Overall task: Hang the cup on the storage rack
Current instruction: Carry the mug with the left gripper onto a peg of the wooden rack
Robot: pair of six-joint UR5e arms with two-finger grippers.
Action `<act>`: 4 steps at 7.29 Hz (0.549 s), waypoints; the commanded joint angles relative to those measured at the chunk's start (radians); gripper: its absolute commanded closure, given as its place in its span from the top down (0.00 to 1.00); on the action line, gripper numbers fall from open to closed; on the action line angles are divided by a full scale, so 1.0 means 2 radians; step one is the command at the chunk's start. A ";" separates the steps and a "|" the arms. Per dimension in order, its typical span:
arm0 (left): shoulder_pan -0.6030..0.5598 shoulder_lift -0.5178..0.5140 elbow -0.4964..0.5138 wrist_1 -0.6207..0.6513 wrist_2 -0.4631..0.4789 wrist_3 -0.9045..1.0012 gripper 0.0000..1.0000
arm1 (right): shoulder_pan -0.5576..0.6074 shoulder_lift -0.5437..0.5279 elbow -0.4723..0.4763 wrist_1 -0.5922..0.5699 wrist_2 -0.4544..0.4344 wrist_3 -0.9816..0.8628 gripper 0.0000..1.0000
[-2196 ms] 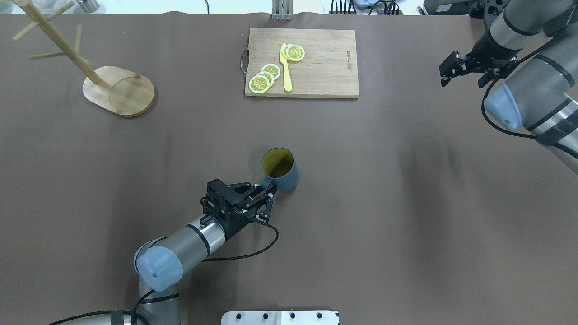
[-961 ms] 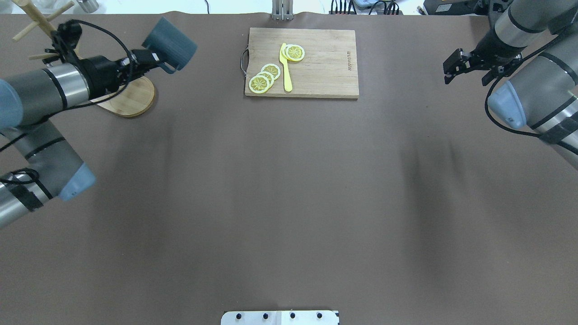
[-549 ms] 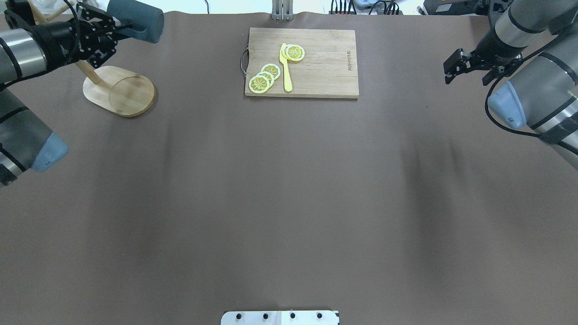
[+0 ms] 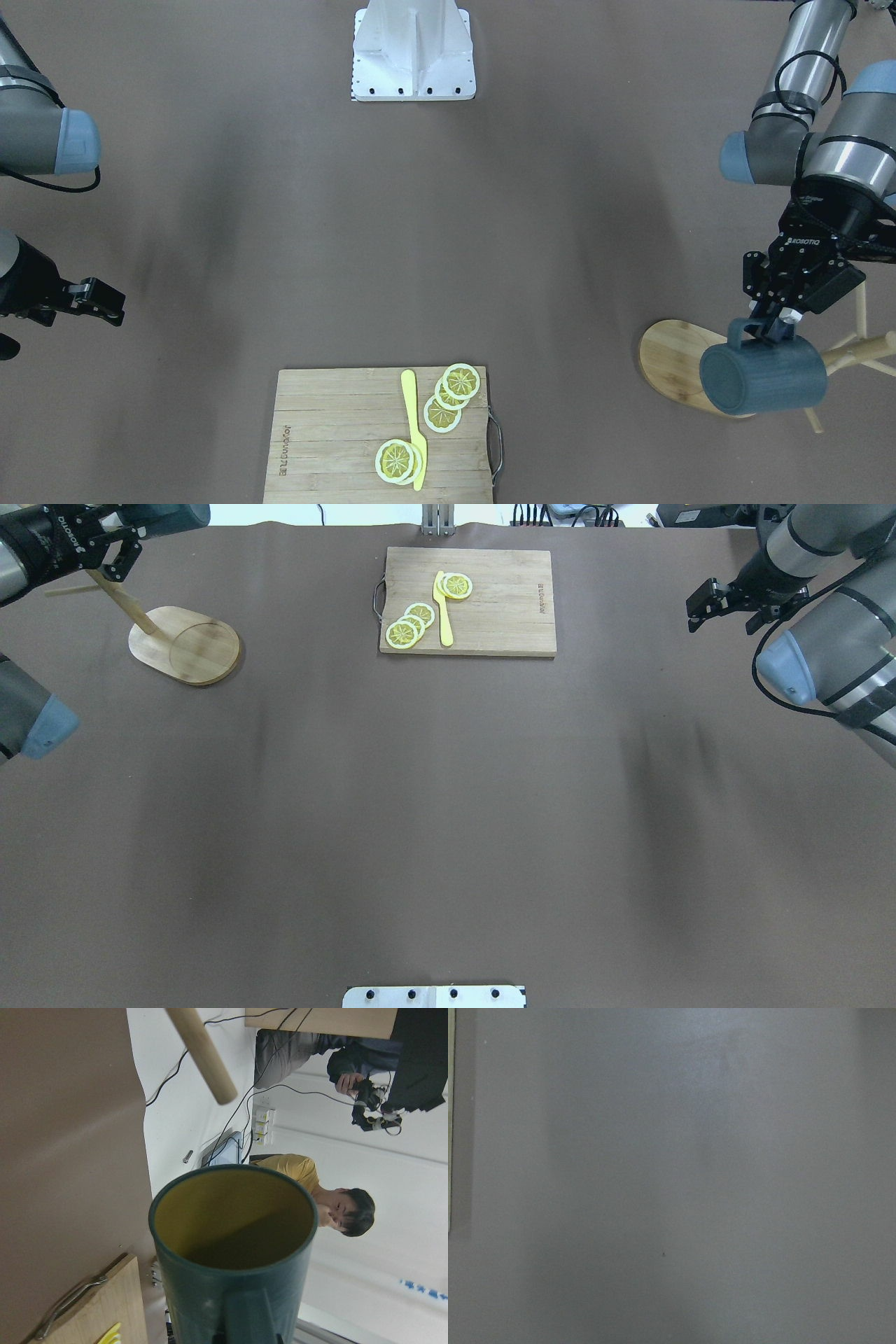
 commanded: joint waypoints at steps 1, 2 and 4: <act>0.000 0.019 0.005 -0.028 0.018 -0.026 0.00 | 0.000 -0.001 -0.001 0.008 -0.001 0.001 1.00; 0.000 0.019 0.013 -0.030 0.025 -0.044 0.00 | 0.000 -0.002 -0.001 0.013 -0.001 0.002 1.00; -0.001 0.021 0.022 -0.031 0.025 -0.056 0.00 | 0.000 -0.005 -0.003 0.014 -0.005 0.002 1.00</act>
